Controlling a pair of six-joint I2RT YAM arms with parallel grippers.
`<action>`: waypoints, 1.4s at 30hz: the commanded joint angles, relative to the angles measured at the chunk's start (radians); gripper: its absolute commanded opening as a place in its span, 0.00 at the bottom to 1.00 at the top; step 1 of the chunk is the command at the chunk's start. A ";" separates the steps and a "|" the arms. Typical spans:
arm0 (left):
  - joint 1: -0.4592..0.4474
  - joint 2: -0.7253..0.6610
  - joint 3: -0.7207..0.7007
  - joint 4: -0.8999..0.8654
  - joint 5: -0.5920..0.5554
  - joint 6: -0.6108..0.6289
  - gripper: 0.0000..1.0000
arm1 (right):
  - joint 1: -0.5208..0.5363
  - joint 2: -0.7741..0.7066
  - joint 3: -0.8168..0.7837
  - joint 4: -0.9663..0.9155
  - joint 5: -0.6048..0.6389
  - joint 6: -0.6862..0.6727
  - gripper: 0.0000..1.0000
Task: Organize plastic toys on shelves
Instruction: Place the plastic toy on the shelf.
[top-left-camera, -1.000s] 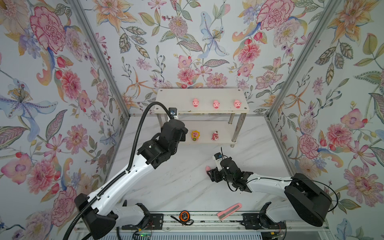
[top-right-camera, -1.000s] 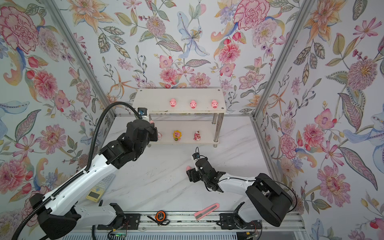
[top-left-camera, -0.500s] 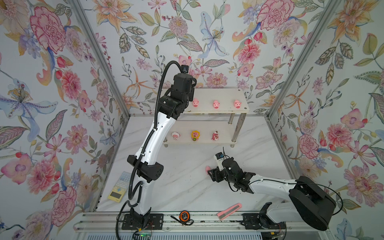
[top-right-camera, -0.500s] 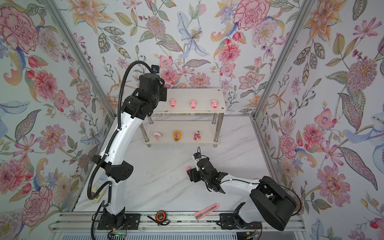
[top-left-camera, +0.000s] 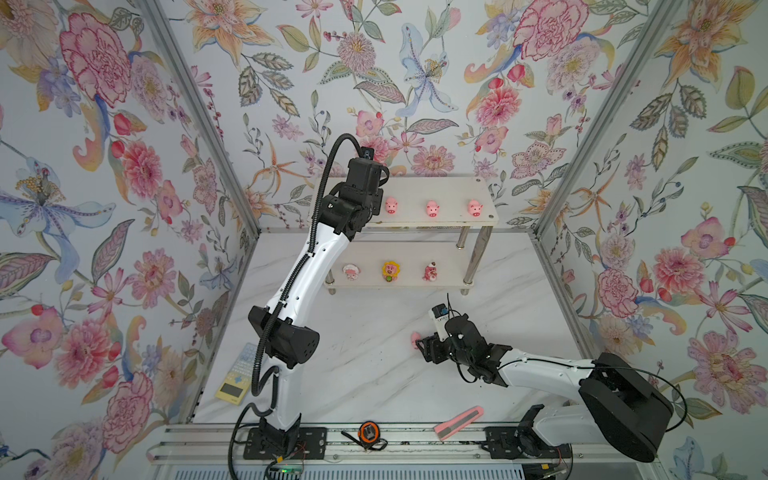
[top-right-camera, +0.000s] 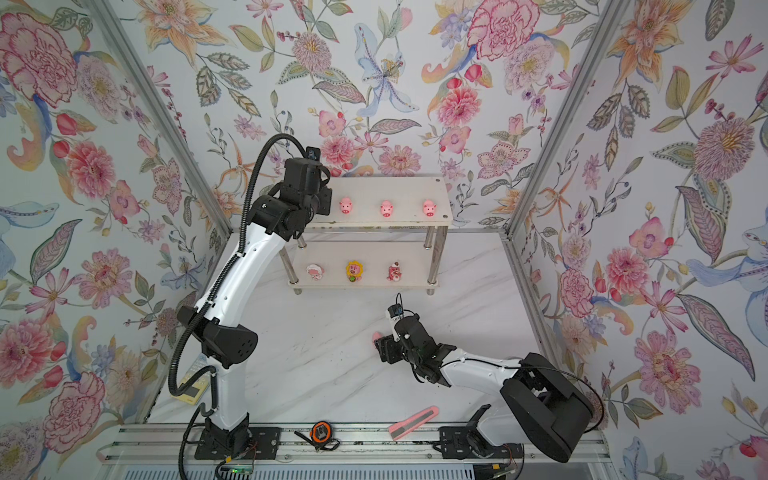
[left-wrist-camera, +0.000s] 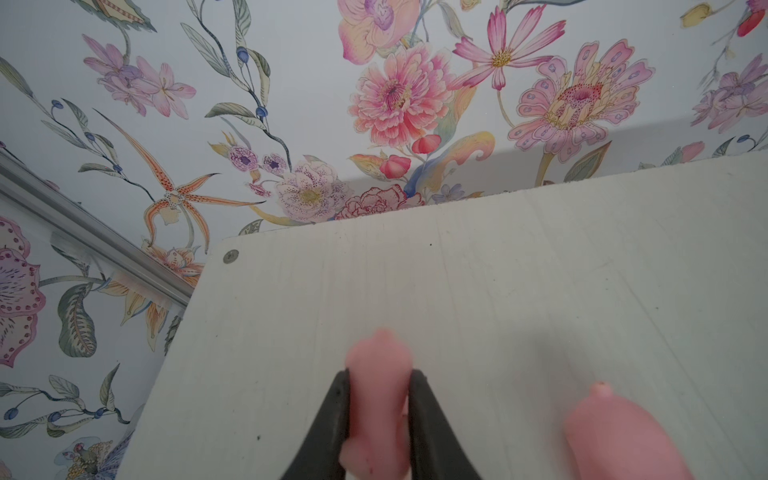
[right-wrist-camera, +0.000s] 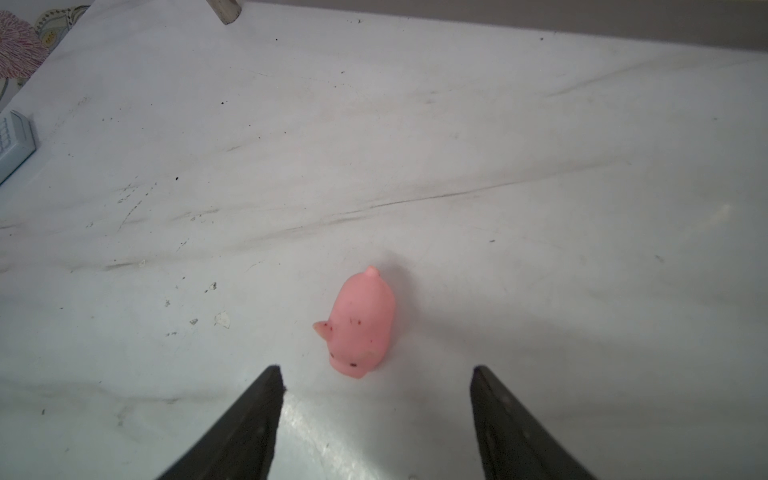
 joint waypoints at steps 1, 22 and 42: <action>-0.001 -0.057 -0.038 -0.018 -0.011 -0.021 0.26 | -0.005 0.015 -0.005 -0.006 -0.011 0.014 0.73; 0.002 -0.239 -0.353 0.150 0.050 -0.096 0.29 | -0.004 -0.013 -0.011 -0.011 -0.023 0.022 0.73; 0.001 -0.176 -0.287 0.123 0.023 -0.095 0.62 | -0.005 -0.011 -0.011 -0.009 -0.023 0.022 0.74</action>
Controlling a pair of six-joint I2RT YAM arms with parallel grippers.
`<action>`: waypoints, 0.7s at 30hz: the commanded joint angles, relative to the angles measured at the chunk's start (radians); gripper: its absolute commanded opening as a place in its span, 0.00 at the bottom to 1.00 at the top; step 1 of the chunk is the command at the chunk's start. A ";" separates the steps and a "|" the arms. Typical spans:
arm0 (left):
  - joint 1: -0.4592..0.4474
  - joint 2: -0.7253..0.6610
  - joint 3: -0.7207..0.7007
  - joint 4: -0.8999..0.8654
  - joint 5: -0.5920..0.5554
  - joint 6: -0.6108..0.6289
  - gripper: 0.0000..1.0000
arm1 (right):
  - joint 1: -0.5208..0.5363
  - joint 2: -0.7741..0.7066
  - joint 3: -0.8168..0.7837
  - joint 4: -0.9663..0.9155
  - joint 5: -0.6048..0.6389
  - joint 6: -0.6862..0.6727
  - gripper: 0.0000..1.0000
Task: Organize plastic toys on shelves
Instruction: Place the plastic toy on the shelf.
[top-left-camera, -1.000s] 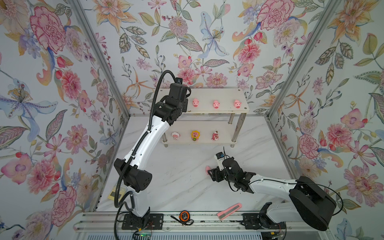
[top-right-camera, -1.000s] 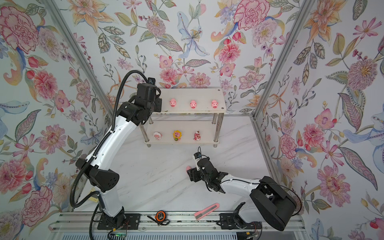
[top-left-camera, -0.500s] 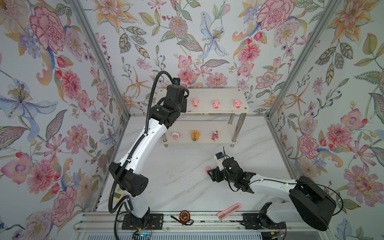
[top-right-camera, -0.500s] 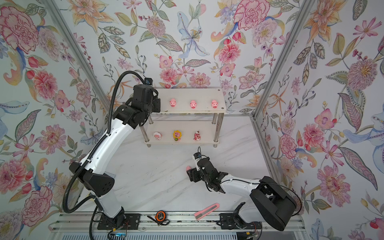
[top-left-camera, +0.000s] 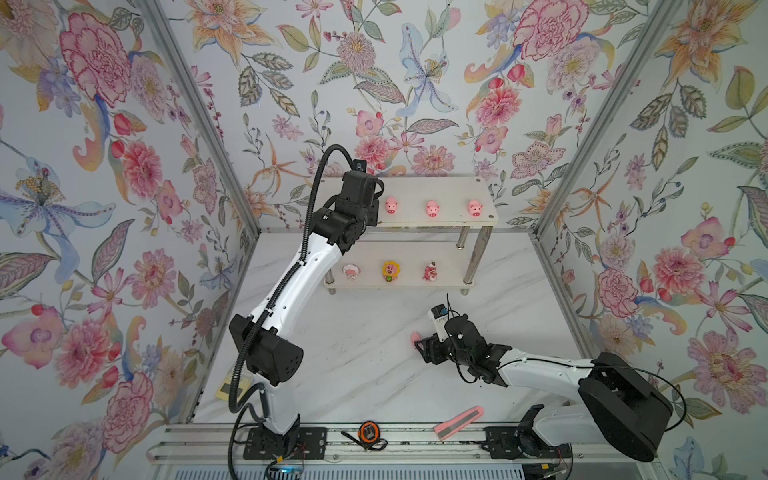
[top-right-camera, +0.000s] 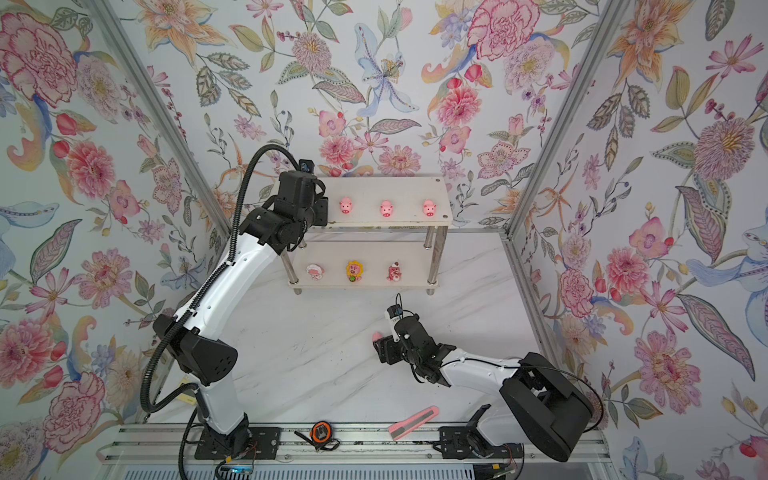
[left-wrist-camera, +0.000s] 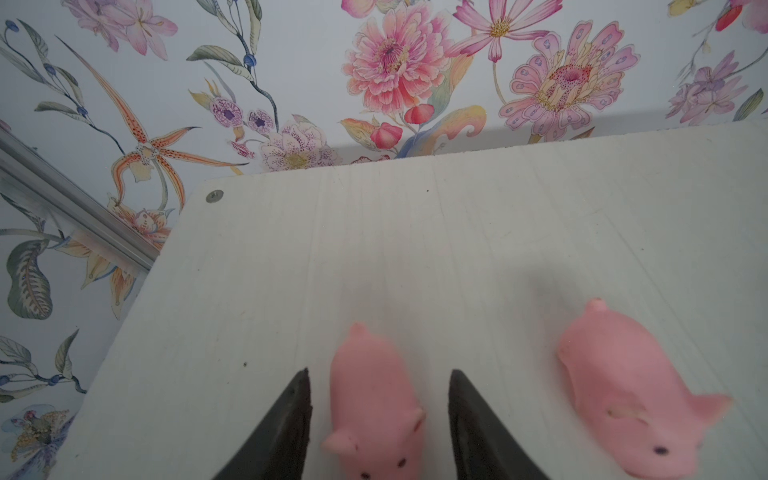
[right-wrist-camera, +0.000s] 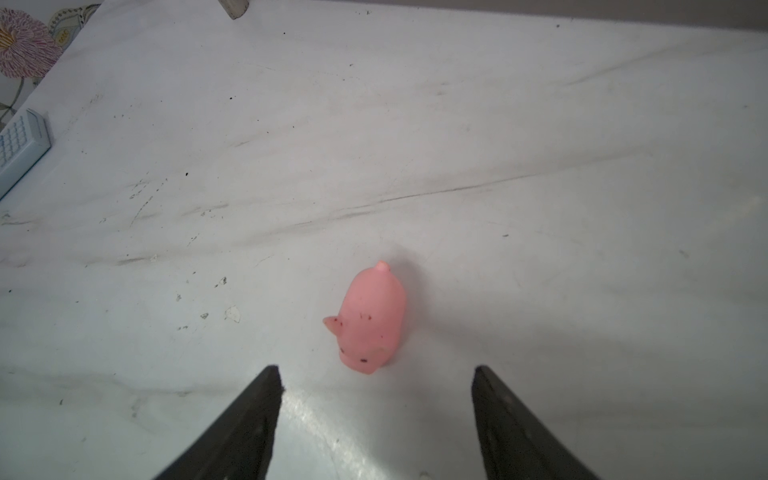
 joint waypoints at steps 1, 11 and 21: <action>0.000 -0.010 0.047 -0.012 -0.029 0.002 0.64 | -0.004 -0.014 -0.011 -0.008 0.003 0.012 0.74; -0.007 -0.173 0.002 -0.001 -0.068 0.019 0.70 | -0.004 -0.026 -0.014 -0.006 -0.007 0.013 0.75; -0.161 -0.670 -0.787 0.328 -0.071 -0.025 0.64 | 0.000 -0.170 -0.035 -0.084 -0.027 0.095 0.75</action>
